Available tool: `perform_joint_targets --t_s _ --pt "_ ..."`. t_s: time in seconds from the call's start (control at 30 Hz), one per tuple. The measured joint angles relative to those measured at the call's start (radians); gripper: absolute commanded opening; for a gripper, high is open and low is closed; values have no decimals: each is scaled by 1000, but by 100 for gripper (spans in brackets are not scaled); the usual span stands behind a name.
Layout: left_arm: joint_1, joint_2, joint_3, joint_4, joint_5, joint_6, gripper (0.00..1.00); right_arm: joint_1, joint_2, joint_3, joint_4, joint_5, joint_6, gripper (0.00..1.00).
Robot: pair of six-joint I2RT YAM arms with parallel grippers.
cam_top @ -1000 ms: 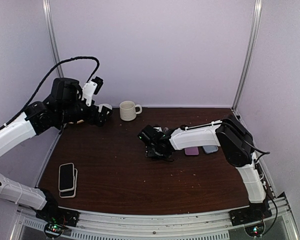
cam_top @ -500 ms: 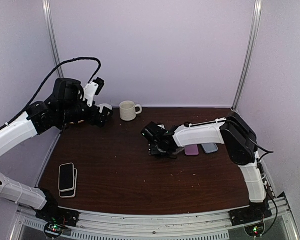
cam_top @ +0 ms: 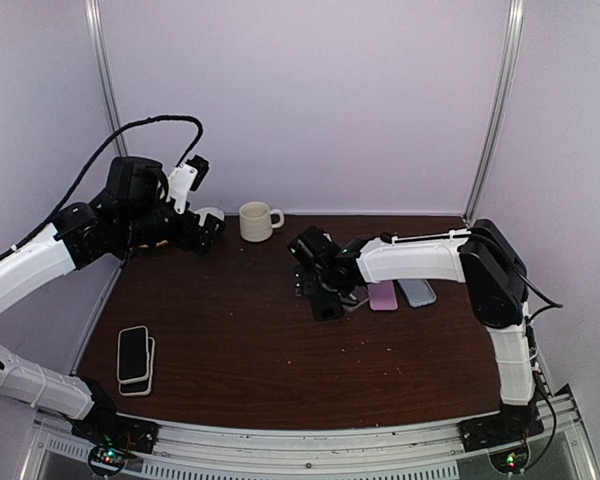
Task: Take the phone out of the phone case
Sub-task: Pick up the phone with the phone case from the phone.
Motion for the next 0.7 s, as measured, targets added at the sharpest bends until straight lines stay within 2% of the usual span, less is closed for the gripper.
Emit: perform_joint_targets --t_s 0.2,0.37,0.47,0.7 --pt "0 2 0 -1 -51 25 97 0 -20 -20 20 -12 -55 92" --pt "0 24 0 -10 -137 40 98 0 -103 -84 53 -12 -123 99" --pt "0 44 0 -38 -173 32 97 -2 -166 -133 81 -11 -159 100" --pt "19 52 -2 -242 -214 -128 98 -19 -235 -172 80 -53 -213 100"
